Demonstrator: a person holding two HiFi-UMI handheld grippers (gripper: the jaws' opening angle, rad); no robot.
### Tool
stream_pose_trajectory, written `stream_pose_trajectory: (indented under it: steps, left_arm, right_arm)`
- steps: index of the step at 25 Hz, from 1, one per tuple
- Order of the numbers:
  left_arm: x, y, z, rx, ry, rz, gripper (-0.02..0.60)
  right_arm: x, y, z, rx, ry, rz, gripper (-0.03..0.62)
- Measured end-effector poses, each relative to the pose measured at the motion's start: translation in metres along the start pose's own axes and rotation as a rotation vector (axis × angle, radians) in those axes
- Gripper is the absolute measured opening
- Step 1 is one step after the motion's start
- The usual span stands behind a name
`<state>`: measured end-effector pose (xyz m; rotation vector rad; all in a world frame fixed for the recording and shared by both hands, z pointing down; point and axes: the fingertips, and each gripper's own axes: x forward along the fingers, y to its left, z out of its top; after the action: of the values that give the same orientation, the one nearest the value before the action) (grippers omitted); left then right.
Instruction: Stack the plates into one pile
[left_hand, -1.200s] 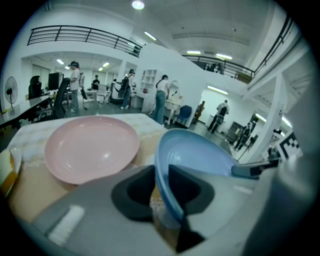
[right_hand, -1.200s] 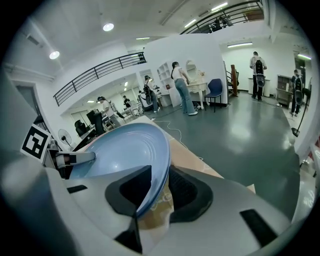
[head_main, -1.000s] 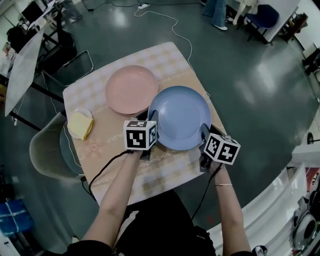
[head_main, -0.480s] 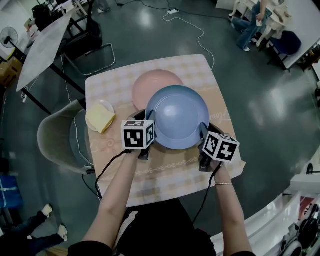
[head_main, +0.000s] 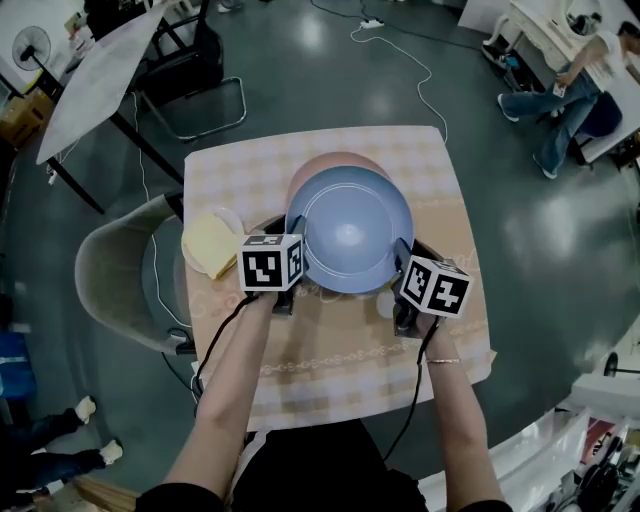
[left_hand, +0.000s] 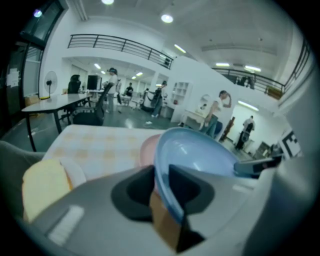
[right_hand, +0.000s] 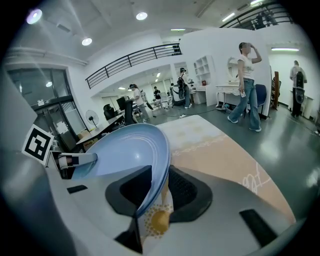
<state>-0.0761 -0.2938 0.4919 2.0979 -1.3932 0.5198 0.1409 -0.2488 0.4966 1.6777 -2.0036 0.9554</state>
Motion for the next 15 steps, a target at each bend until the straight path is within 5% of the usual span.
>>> stream_pose_trajectory:
  steps: [15]
  left_arm:
    - [0.050, 0.024, 0.020, -0.012, 0.016, 0.016, 0.095]
  right_arm:
    - [0.057, -0.009, 0.031, -0.047, 0.017, -0.067, 0.097]
